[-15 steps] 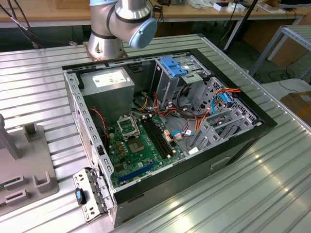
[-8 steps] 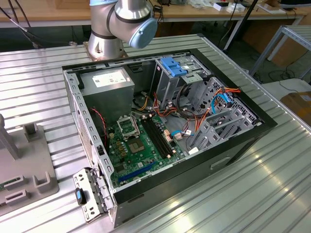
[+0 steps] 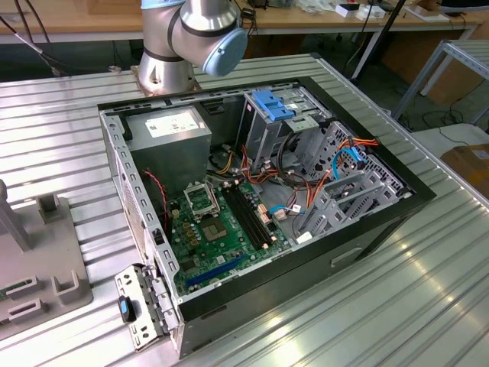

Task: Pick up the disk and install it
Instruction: 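Pick up the disk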

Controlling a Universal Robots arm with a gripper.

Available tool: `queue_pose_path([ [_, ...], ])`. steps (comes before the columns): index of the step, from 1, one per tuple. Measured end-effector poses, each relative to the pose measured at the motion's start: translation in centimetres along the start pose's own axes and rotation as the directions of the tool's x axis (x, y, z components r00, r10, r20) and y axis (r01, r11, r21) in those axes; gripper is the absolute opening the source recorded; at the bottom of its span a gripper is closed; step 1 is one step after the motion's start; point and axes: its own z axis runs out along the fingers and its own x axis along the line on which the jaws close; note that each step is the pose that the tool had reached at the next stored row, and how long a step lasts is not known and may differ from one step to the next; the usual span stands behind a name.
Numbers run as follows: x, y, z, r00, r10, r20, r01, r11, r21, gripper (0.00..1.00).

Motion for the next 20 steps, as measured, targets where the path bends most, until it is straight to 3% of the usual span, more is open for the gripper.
queue_pose_path([
  [3,0.00,-0.06,0.21,1.0000,-0.001,0.0005,0.001,1.0000,0.0001,0.48],
  [7,0.02,-0.14,1.31,1.0000,-0.001,0.0006,0.001,1.0000,0.0002,0.48],
  [9,0.02,-0.14,1.55,1.0000,-0.001,0.0005,0.001,1.0000,0.0001,0.48],
  [20,0.02,-0.15,1.83,1.0000,-0.001,0.0007,0.001,1.0000,0.0003,0.48],
])
